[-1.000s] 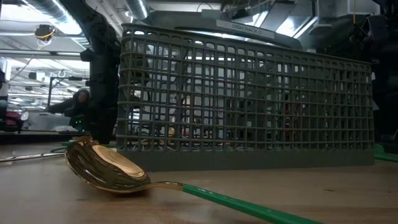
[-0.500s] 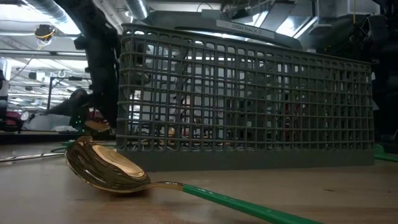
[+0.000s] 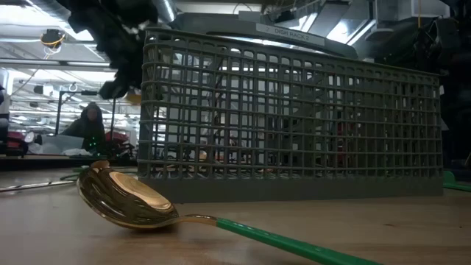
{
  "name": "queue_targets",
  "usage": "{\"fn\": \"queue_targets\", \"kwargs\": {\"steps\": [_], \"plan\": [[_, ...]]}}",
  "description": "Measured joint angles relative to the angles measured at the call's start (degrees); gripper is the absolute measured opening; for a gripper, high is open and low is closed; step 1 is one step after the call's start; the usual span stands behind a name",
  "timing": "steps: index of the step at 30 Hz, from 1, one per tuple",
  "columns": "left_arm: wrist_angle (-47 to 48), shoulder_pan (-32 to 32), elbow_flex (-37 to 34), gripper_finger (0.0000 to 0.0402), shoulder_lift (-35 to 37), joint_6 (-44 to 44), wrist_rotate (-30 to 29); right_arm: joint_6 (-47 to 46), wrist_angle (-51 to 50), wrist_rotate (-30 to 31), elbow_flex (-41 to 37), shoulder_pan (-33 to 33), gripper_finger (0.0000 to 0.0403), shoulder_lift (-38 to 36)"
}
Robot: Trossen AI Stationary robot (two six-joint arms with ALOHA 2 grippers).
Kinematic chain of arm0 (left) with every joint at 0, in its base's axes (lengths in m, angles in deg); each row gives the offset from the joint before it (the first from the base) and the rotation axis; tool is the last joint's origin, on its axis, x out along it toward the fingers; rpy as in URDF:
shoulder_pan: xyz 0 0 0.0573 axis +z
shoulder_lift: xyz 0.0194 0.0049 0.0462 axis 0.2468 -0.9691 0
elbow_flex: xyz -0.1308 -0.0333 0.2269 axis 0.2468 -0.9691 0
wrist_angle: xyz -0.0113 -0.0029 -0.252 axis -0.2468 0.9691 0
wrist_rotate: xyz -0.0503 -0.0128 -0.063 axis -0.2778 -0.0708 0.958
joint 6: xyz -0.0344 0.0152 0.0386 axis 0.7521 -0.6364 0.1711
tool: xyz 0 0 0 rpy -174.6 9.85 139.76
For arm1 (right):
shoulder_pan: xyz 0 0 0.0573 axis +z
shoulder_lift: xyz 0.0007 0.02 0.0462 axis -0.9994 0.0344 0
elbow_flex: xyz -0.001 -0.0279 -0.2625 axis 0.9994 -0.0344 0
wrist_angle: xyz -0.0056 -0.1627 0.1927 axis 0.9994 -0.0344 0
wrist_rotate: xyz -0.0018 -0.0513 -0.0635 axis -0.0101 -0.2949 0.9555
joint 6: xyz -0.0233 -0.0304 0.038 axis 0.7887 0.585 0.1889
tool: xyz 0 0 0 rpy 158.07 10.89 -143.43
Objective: Sort silverware
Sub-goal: Put the gold spoon into the gray silverware organizer
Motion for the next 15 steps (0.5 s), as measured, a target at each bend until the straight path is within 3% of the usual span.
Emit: {"fn": "queue_targets", "kwargs": {"steps": [15], "plan": [[-23.01,-13.12,0.02,0.0003,2.47,-0.55,-0.01,0.00,0.01,0.00,-0.02,0.00,0.0101,0.00]]}}
